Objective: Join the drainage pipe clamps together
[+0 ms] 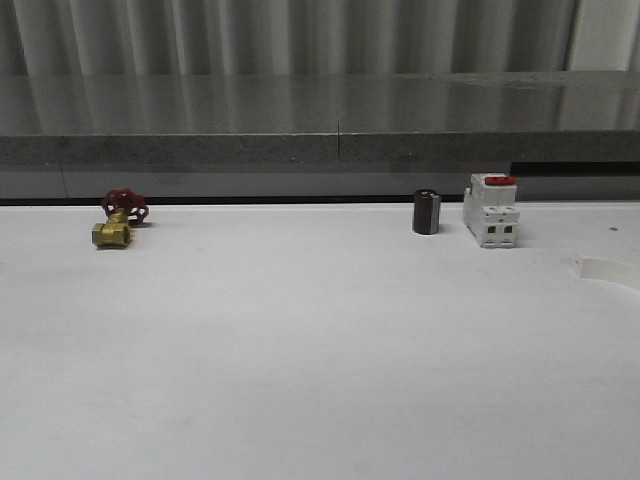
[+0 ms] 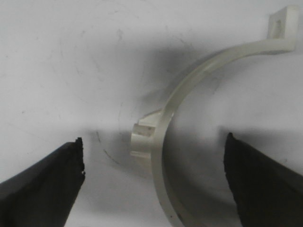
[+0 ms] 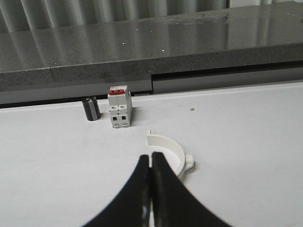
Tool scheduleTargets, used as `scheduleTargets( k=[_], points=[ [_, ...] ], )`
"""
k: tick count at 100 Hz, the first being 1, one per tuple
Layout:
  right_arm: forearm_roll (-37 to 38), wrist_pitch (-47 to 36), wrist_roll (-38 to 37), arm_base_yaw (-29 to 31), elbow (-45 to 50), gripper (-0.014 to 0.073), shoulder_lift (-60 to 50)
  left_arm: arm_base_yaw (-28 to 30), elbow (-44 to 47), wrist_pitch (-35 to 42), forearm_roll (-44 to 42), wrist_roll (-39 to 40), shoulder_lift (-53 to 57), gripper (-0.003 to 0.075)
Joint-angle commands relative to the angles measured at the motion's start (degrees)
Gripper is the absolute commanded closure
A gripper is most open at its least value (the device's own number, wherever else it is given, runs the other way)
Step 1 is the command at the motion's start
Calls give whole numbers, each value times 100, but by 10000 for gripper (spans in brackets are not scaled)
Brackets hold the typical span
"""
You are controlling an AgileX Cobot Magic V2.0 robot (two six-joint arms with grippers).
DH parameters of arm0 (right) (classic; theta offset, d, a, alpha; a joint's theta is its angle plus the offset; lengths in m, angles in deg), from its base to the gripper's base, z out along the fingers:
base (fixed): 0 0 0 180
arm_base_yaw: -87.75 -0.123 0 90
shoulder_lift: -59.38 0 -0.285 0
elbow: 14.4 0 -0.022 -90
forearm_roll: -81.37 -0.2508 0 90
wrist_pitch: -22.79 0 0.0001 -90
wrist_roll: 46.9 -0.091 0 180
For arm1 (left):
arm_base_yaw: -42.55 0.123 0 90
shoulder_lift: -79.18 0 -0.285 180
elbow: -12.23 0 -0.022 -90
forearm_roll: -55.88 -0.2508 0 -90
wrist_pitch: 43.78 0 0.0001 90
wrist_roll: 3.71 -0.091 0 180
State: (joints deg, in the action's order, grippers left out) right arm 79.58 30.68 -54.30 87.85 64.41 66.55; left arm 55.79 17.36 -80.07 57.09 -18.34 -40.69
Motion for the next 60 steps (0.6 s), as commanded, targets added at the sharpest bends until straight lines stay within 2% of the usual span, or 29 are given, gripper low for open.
scheduleTargets(
  k=[1,60],
  points=[
    [60,-452,13,-8,-91,711,-114,26,-175,295,72,-57,232,132],
    [60,-452,13,-8,-91,711,-114,26,-175,559,145,-104,-15,132]
  ],
)
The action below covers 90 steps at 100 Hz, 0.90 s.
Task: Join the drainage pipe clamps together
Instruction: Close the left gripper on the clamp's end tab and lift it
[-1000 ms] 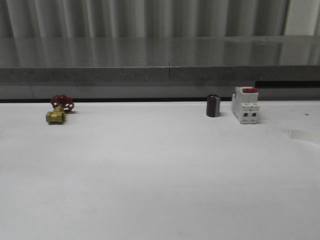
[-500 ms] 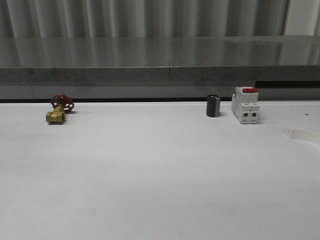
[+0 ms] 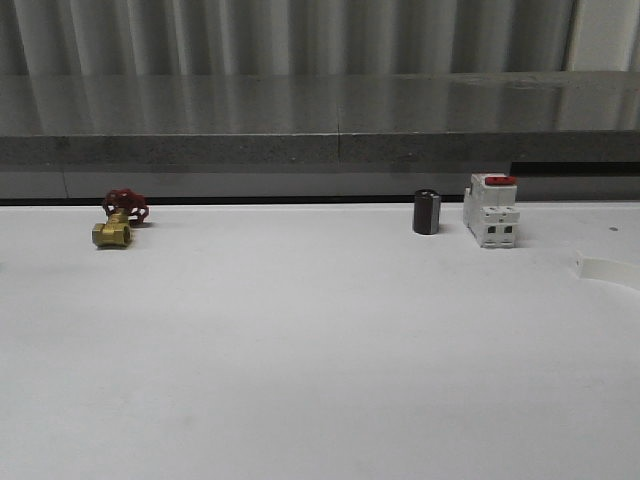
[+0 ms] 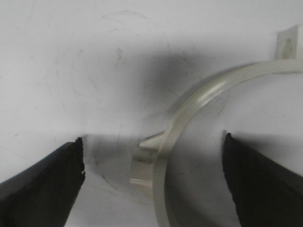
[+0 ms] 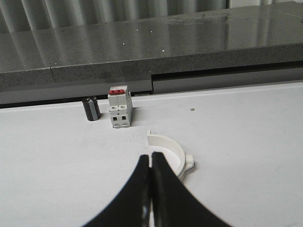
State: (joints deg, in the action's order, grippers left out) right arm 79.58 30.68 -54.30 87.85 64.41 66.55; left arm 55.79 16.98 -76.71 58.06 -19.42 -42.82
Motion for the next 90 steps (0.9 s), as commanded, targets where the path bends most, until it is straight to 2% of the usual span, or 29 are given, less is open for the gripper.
scheduleTargets(
  k=[1,37,46,58,64,71,79,90],
  points=[
    [60,-452,13,-8,-91,711,-114,26,-137,223,48,3,199,132],
    [60,-452,13,-8,-91,711,-114,26,-137,136,58,3,199,146],
    [60,-452,13,-8,-91,711,-114,26,-137,31,58,3,199,225],
    [60,-452,13,-8,-91,711,-114,26,-137,-130,58,3,199,402],
    [60,-452,13,-8,-91,711,-114,26,-137,-209,58,3,199,516],
    [60,-452,13,-8,-91,711,-114,26,-137,-250,58,3,237,606],
    [60,-452,13,-8,-91,711,-114,26,-137,-342,102,51,310,645],
    [60,-452,13,-8,-91,711,-114,16,-137,-509,454,194,529,646]
  ],
)
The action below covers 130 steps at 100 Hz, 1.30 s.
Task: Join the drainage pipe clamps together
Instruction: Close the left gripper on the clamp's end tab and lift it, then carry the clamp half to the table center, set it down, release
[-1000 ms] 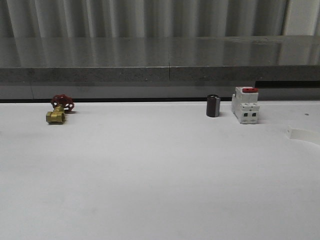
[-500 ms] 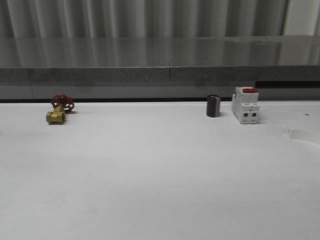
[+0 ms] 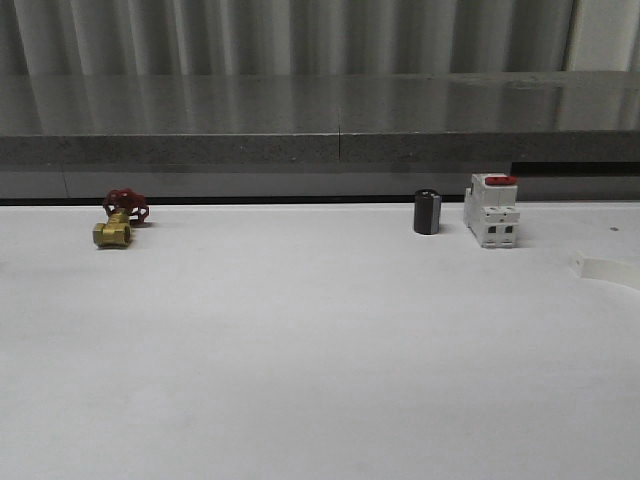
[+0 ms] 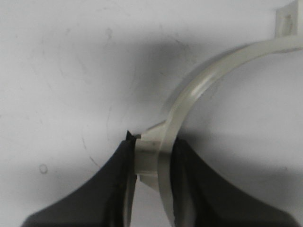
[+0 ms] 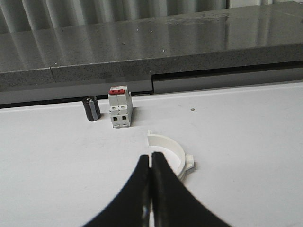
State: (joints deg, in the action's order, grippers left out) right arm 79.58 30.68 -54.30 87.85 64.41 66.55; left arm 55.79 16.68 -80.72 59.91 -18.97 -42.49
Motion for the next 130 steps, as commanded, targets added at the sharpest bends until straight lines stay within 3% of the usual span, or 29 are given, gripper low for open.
scheduleTargets(
  k=[1,22,46,67,79,108,130],
  points=[
    [60,-452,13,-8,-91,711,-114,16,-107,-123,328,149,536,646],
    [60,-452,13,-8,-91,711,-114,-436,-107,-712,903,640,1265,646],
    [60,-452,13,-8,-91,711,-114,-1871,-107,-886,863,1775,1703,646],
    [60,-452,13,-8,-91,711,-114,-3232,-95,-256,599,2789,1518,646],
    [60,-452,13,-8,-91,711,-114,-3712,-137,81,583,3157,1289,646],
    [60,-452,13,-8,-91,711,-114,-4105,-854,-150,533,3627,380,646],
    [60,-452,13,-8,-91,711,-114,-4273,-1292,-259,29,4214,-23,646]
  ],
)
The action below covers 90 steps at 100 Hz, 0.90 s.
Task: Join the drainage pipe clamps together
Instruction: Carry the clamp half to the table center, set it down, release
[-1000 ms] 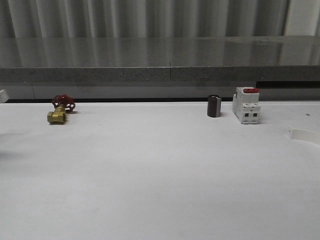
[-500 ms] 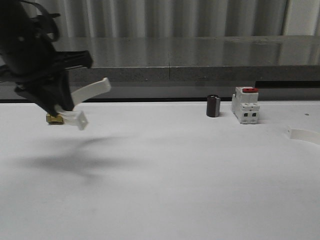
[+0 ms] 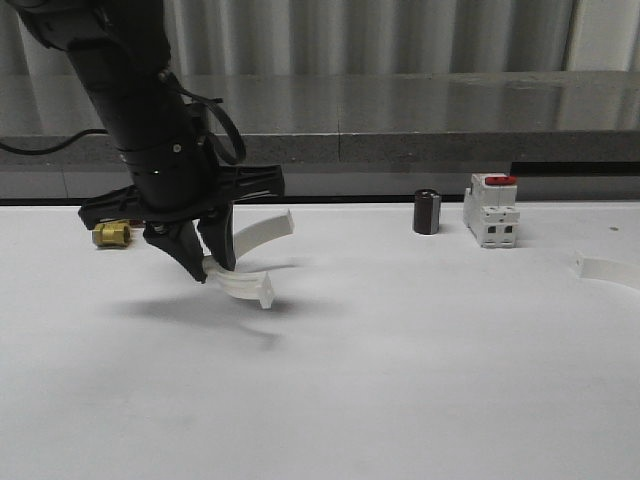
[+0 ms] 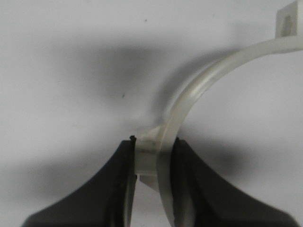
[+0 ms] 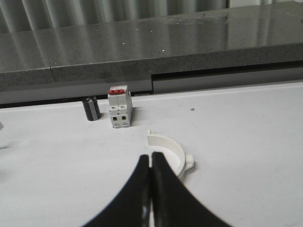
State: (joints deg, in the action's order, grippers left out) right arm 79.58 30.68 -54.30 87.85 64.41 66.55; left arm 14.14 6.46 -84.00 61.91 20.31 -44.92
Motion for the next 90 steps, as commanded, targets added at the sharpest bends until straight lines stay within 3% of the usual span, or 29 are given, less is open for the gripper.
scheduleTargets(
  k=[1,73,83,90],
  points=[
    [60,-452,13,-8,-91,711,-114,-108,-290,48,-173,302,218,646],
    [60,-452,13,-8,-91,711,-114,-150,-376,-293,-221,433,-167,641],
    [60,-452,13,-8,-91,711,-114,-150,-381,-293,-243,433,-167,572],
    [60,-452,13,-8,-91,711,-114,-150,-381,-293,-240,433,-167,456]
  ],
)
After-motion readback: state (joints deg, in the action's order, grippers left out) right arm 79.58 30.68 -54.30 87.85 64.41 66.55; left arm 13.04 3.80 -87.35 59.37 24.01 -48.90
